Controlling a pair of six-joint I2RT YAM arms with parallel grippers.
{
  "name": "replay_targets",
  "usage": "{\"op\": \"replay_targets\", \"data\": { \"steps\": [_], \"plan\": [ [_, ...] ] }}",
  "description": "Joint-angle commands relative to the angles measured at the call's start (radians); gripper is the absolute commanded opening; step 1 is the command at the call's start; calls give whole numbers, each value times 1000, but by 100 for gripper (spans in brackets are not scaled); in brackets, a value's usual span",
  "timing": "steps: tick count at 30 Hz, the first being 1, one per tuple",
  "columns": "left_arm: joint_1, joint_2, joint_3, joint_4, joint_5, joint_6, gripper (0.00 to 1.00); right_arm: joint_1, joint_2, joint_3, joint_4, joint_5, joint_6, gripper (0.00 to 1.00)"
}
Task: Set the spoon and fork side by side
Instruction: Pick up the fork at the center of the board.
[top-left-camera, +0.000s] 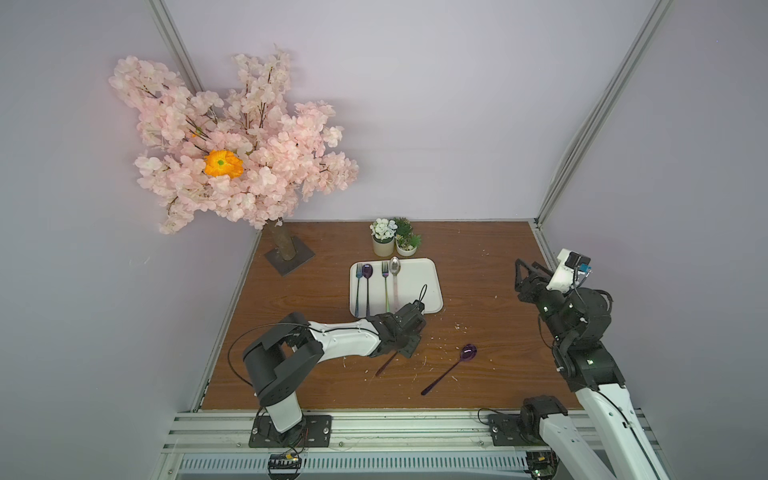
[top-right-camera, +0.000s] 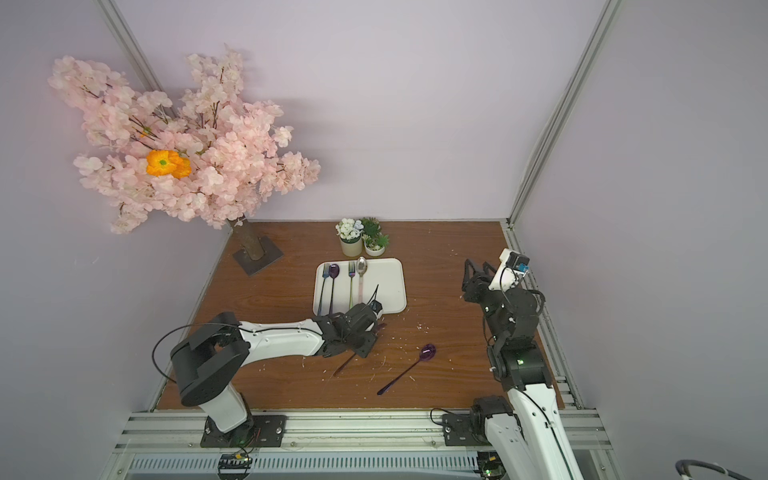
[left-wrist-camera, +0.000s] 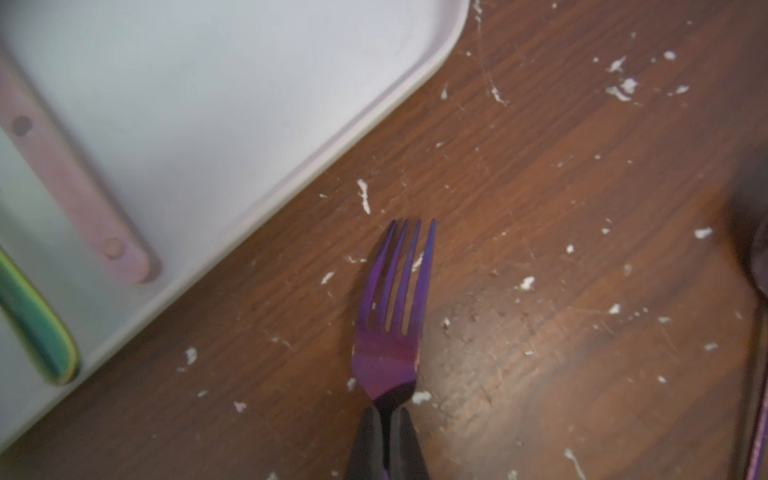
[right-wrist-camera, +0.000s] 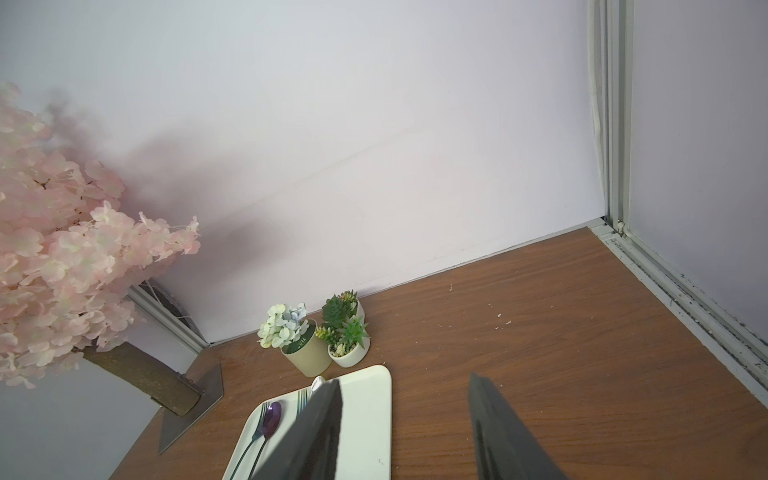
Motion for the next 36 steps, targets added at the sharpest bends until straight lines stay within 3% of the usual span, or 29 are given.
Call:
{"op": "replay_targets", "data": {
  "steps": [1, 6, 12, 16, 20, 25, 30, 36],
  "plan": [
    [2, -43, -13, 2, 76, 23, 0, 4, -14, 6, -14, 5, -3, 52],
    [4, -106, -3, 23, 112, 27, 0, 4, -26, -7, -8, -64, -16, 51],
    [19, -168, 21, 17, 133, 19, 0, 4, -38, -59, 30, -280, -26, 48],
    [95, -233, 25, 45, 209, -53, 0, 10, -47, -109, 55, -455, -8, 44],
    [180, -320, 51, 105, 263, -154, 0, 49, -99, -203, 139, -553, 45, 43],
    [221, -358, 88, 189, 293, -266, 0, 227, -88, -293, 241, -512, 164, 45],
    [231, -341, 81, 311, 327, -379, 0, 486, 82, -262, 356, -416, 210, 54],
    [233, -327, 67, 392, 326, -434, 0, 550, 249, -229, 494, -336, 309, 55]
  ]
}}
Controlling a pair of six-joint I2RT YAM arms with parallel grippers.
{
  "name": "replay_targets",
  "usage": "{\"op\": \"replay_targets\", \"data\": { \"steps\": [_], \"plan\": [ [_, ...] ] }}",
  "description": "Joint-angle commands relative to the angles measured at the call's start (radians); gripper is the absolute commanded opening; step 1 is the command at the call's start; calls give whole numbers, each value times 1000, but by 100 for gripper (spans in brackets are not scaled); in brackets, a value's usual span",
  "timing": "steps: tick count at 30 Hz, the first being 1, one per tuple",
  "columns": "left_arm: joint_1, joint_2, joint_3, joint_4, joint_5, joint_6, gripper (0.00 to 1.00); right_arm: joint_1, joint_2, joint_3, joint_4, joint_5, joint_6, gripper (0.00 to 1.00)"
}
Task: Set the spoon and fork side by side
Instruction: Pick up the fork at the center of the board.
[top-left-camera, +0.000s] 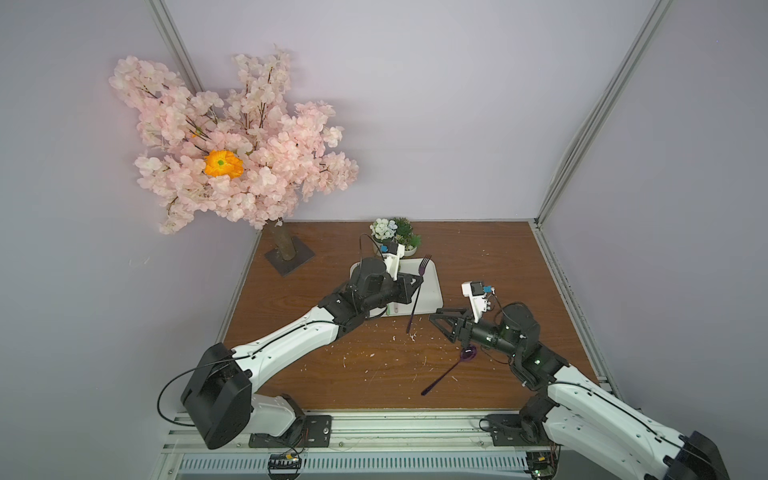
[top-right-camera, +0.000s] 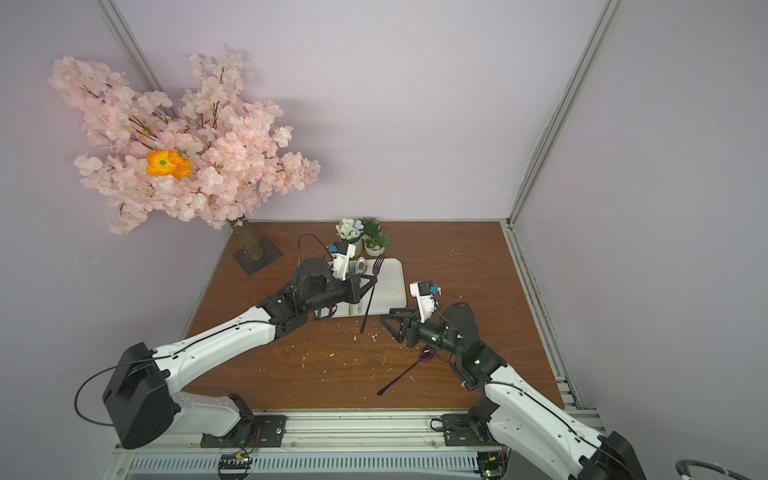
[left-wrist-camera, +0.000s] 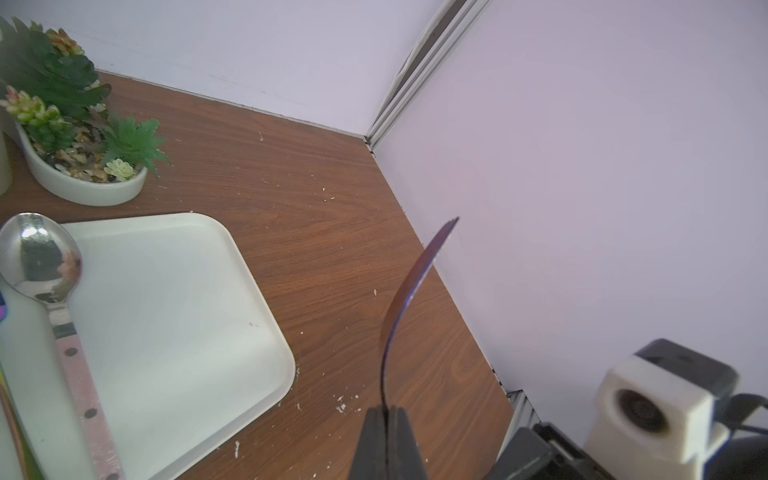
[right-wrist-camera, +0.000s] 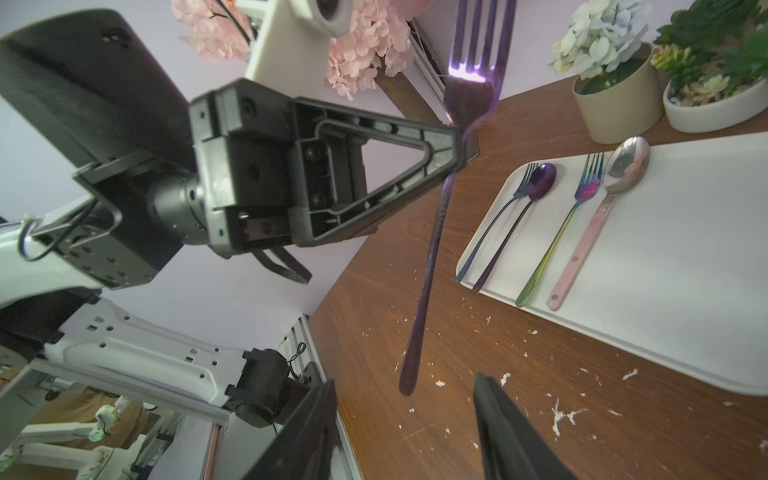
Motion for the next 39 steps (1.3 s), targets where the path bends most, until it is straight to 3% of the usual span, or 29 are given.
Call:
{"op": "replay_targets", "data": {
  "steps": [1, 11, 18, 22, 26, 29, 30, 32, 35, 39],
  "plan": [
    [12, 5, -11, 91, 21, -58, 0, 17, 52, 52, 99, 80, 53, 55],
    [12, 10, -33, 119, 28, -60, 0, 33, 286, 221, 38, 185, 56, 40],
    [12, 7, -42, 134, 32, -53, 0, 33, 373, 271, 45, 153, 69, 30],
    [12, 7, -44, 127, 23, -42, 0, 33, 384, 270, 41, 159, 79, 19],
    [12, 15, -43, 117, 7, -33, 0, 34, 371, 280, -16, 212, 61, 0],
    [13, 19, -34, 94, -17, -18, 0, 34, 377, 303, -68, 245, 38, 0],
    [13, 15, -31, 78, -37, -7, 4, 34, 381, 313, -83, 255, 28, 0],
    [15, -13, -33, 46, -95, 19, 27, 33, 399, 336, -119, 269, 5, 0],
    [26, -90, -53, -3, -214, 58, 49, 27, 453, 402, -204, 294, -51, 0],
    [56, -223, -64, -144, -434, 125, 68, -5, 544, 474, -255, 272, -79, 0]
  ]
}}
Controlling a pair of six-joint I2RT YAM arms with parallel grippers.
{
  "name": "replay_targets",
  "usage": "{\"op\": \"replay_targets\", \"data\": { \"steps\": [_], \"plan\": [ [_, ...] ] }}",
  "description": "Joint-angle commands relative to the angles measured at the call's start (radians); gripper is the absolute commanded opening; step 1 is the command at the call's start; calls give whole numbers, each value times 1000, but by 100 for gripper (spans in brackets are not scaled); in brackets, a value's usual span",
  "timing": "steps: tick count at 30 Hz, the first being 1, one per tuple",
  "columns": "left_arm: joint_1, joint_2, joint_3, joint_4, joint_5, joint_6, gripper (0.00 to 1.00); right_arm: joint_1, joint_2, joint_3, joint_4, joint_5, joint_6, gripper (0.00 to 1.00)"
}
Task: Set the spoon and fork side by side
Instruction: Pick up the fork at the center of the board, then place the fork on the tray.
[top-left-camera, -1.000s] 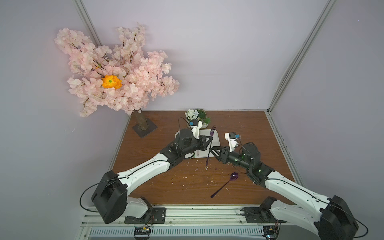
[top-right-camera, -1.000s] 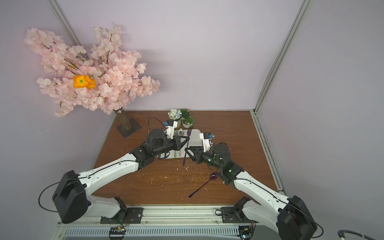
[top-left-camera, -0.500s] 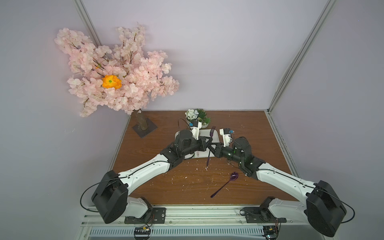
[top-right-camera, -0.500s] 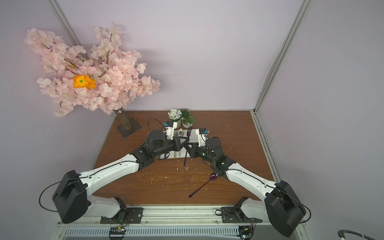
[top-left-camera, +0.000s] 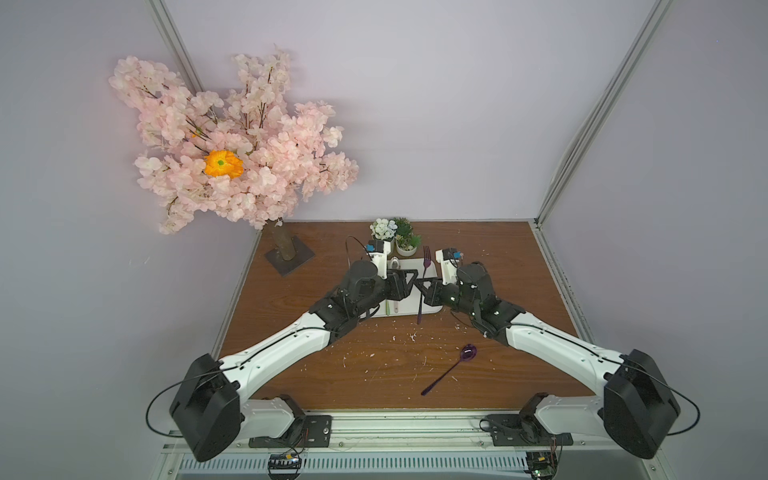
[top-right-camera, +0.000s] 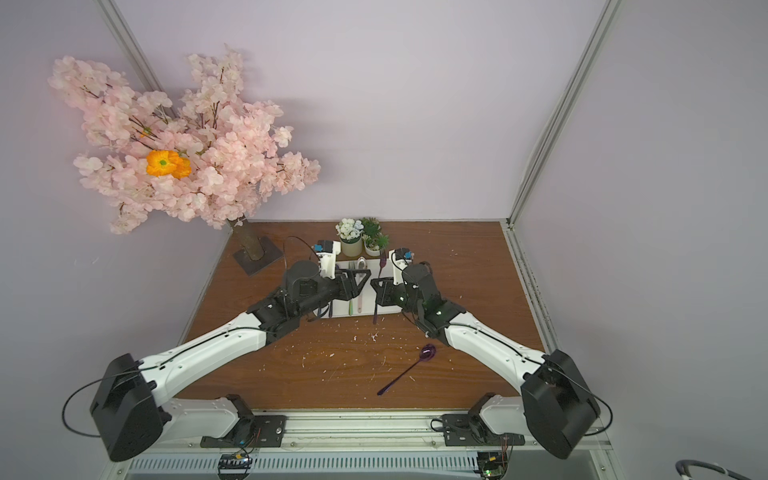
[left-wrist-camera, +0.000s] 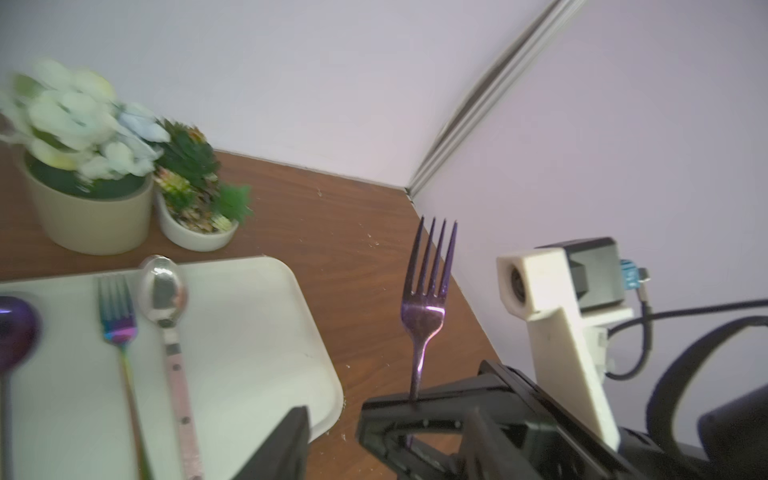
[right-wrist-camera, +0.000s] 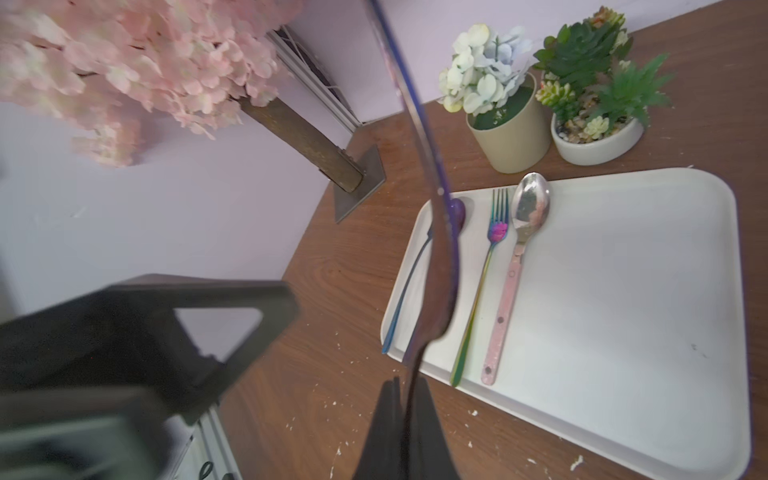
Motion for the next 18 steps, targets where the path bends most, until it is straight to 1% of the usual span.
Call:
{"op": "replay_targets", "data": {
  "steps": [1, 4, 6, 8, 11, 15, 18],
  "plan": [
    [39, -114, -11, -135, -243, 82, 71, -30, 61, 50, -77, -8, -55, 0],
    [84, -197, -40, -198, -371, 113, 75, -52, 146, 105, -62, -120, -82, 0],
    [127, -241, -71, -218, -407, 120, 77, -70, 215, 139, -41, -208, -93, 0],
    [174, -276, -101, -227, -397, 122, 78, -88, 288, 165, -19, -278, -98, 0],
    [213, -311, -143, -224, -362, 121, 78, -109, 376, 210, -5, -314, -107, 0],
    [216, -312, -160, -228, -337, 129, 78, -150, 476, 254, 18, -415, -70, 0],
    [218, -312, -166, -229, -324, 129, 78, -173, 523, 275, 13, -445, -62, 0]
  ]
}}
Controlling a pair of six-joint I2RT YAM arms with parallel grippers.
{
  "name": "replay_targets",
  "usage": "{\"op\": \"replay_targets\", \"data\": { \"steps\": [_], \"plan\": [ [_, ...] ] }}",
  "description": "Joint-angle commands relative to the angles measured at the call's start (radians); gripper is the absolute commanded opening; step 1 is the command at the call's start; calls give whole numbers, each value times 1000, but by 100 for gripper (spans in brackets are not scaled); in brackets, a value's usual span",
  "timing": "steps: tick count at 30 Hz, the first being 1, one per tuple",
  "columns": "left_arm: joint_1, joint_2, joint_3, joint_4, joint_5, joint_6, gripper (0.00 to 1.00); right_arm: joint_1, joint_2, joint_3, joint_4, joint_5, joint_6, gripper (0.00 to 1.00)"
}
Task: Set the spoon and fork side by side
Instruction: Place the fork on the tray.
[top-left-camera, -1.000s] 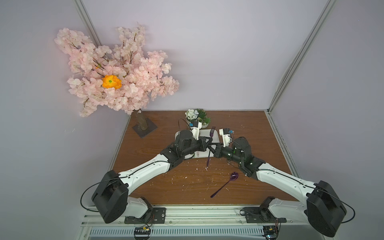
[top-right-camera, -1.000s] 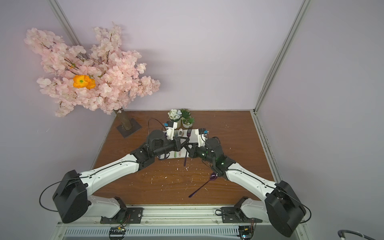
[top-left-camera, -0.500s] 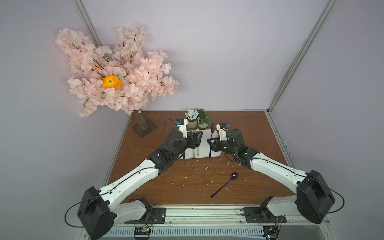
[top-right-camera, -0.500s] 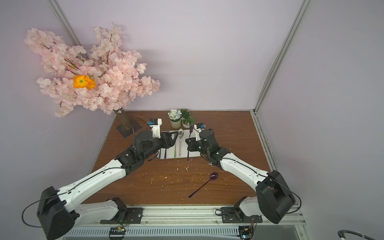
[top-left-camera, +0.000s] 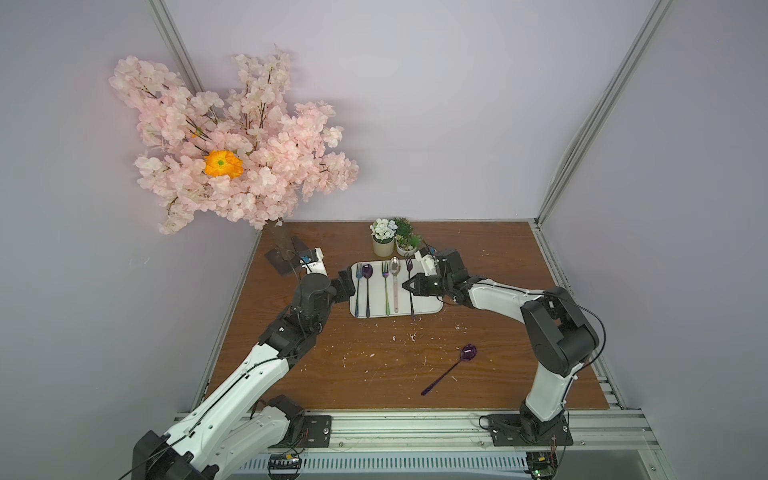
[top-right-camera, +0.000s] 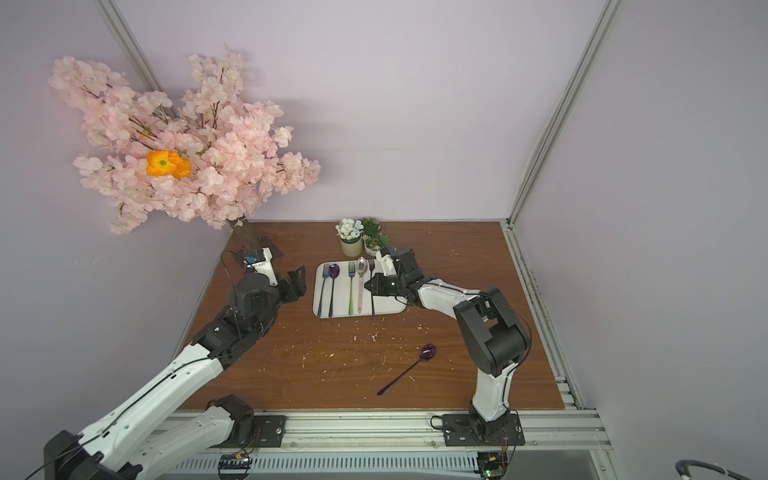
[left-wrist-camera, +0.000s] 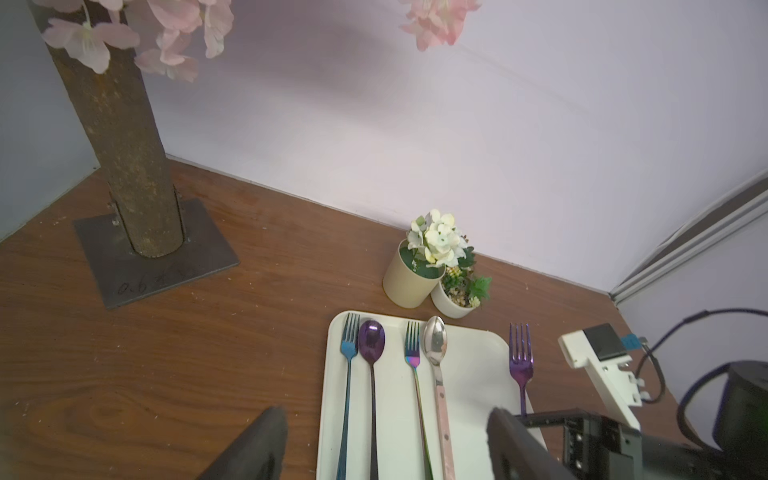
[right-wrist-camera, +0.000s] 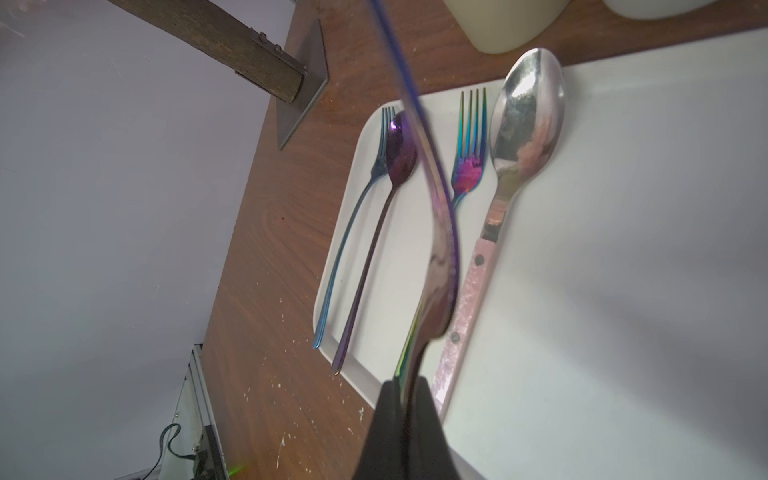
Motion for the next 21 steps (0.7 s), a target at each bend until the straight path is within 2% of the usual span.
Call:
{"op": "replay_targets", "data": {
  "steps": [1, 12, 21],
  "plan": [
    [11, -7, -5, -3, 16, 21, 78, -30, 27, 34, 30, -91, 10, 0],
    [10, 24, -10, 11, 45, 22, 79, -102, 156, 117, 28, -141, 18, 0],
    [11, 28, -14, 13, 50, 24, 79, -116, 226, 159, -1, -169, 13, 0]
  ]
}}
